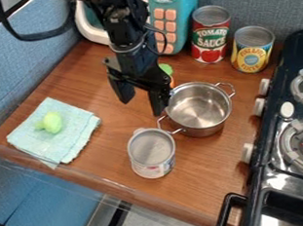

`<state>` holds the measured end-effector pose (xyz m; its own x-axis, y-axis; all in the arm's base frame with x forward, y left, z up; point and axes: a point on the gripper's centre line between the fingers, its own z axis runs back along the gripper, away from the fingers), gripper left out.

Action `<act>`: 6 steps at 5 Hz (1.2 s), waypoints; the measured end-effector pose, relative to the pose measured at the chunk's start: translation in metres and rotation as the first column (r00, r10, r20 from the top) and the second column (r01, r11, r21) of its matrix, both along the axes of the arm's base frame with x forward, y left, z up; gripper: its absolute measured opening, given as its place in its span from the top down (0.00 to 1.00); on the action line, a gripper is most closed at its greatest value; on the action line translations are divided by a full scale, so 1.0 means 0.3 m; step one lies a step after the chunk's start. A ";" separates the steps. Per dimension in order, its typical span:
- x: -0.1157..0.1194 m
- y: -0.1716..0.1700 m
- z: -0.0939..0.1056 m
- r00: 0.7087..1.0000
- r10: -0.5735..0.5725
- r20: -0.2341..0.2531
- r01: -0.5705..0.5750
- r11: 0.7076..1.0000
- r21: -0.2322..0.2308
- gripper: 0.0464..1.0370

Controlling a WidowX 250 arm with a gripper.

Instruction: Moved the green object between the towel and can

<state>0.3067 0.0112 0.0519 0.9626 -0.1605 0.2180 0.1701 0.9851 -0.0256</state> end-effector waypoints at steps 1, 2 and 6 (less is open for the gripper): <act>-0.008 -0.001 -0.034 0.999 0.000 -0.034 0.000 1.000 -0.003 0.04; -0.017 0.119 -0.041 0.996 0.084 -0.038 -0.084 0.996 0.012 0.04; -0.098 0.539 -0.107 0.964 0.265 -0.030 -0.261 0.960 0.098 0.04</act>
<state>0.2774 0.1730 0.0197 0.9816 0.0819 0.1723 -0.0944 0.9933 0.0659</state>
